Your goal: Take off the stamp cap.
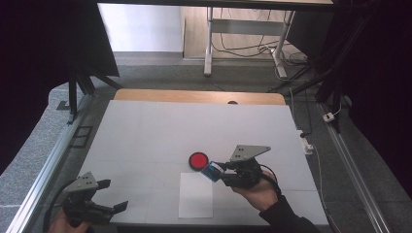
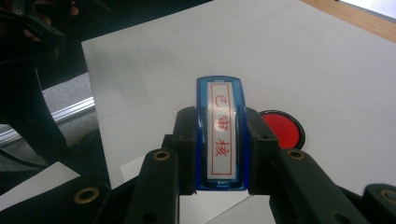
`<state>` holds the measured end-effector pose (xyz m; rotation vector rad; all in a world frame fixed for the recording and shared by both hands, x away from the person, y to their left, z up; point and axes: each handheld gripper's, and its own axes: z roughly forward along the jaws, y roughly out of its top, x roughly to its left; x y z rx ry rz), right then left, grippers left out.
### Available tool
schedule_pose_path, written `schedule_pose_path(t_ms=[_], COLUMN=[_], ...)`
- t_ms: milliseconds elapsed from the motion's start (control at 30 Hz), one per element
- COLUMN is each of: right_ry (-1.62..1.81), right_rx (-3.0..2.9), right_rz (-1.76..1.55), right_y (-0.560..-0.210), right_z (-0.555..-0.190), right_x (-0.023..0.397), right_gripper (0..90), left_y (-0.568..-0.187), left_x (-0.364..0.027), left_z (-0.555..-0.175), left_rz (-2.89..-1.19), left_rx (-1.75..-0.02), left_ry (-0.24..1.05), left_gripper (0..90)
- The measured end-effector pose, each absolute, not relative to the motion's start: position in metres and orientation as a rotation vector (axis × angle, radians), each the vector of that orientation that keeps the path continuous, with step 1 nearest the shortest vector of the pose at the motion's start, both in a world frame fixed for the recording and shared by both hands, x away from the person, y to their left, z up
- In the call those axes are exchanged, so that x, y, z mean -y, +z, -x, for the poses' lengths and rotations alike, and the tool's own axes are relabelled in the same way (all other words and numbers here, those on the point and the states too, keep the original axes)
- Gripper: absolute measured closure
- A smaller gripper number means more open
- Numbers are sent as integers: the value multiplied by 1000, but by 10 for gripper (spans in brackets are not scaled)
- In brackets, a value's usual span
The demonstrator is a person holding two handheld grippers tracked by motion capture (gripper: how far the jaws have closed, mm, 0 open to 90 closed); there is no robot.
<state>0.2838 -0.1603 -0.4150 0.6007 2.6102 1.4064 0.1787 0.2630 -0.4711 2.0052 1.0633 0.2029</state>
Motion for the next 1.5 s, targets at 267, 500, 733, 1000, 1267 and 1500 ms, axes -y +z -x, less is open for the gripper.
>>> schedule_pose_path(t_ms=[267,500,733,1000,1267,1500], right_ry=[1408,1424,1438,1447,1477,1497], right_rx=[-2624,-2632,-2639,-2642,-2644,-2650], right_rz=[-579,-556,-527,-510,-508,-476], right_y=[-413,-411,-411,-410,-409,-409], right_z=[-284,-283,-282,-281,-281,-281], right_x=[157,154,151,149,148,145], right_gripper=[702,702,702,702,702,702], left_y=[-472,-473,-472,-470,-467,-466], left_x=[-248,-231,-213,-193,-181,-169], left_z=[-189,-199,-212,-226,-241,-252], left_rz=[-2059,-2080,-2131,-2142,-2099,-2084], left_rx=[-987,-918,-848,-792,-718,-646], left_ry=[221,198,194,150,62,9], left_gripper=[0,0,0,0,0,0])
